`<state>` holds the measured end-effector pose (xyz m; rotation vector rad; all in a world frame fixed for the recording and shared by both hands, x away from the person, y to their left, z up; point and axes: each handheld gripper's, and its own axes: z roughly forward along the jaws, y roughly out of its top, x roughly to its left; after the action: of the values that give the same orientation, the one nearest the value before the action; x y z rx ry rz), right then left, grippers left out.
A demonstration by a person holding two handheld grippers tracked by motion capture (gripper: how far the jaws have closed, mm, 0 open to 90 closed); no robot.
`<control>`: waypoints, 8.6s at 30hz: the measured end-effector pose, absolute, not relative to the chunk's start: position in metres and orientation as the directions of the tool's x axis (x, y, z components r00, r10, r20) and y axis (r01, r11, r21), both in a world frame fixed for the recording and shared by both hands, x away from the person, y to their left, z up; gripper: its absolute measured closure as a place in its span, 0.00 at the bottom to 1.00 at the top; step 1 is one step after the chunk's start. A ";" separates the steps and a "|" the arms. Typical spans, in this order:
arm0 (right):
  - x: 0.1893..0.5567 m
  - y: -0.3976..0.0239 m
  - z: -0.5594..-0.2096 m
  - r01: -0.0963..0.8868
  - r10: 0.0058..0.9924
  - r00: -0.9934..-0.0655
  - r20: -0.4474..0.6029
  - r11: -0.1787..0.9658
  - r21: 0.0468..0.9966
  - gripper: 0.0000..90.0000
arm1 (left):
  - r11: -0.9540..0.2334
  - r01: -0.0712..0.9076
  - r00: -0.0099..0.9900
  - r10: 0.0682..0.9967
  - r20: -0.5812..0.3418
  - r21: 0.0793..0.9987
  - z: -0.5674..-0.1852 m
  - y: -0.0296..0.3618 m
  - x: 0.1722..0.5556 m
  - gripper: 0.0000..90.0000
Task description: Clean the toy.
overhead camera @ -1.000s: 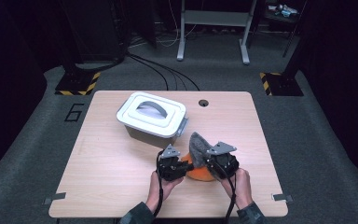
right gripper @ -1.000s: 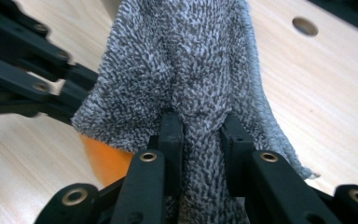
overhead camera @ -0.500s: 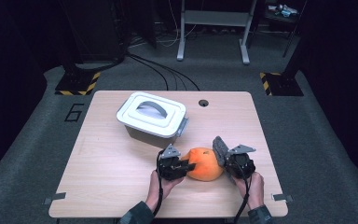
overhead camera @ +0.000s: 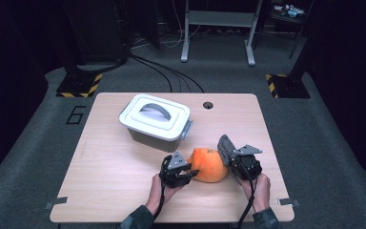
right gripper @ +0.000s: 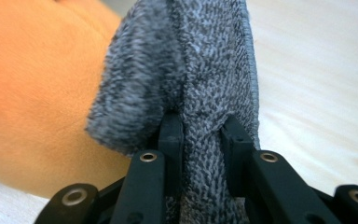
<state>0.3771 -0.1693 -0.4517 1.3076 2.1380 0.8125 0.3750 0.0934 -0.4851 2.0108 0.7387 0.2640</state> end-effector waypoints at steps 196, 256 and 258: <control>0.390 -0.155 -0.454 0.598 0.884 -0.464 -0.051 0.356 0.719 0.82 | -0.509 0.377 0.771 0.636 0.043 0.774 -0.482 0.070 0.381 0.47; 0.361 -0.115 -0.449 0.499 0.817 -0.563 -0.125 0.457 0.736 0.82 | -0.347 0.485 0.738 0.655 -0.162 0.802 -0.492 0.092 0.391 0.88; 0.363 -0.127 -0.450 0.526 0.832 -0.545 -0.104 0.436 0.731 0.82 | -0.352 0.476 0.741 0.655 -0.152 0.806 -0.491 0.089 0.389 0.88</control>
<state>0.3631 -0.1268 -0.4497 1.1450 2.2384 0.9052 0.3895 0.0890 -0.4911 2.0162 0.8555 0.2440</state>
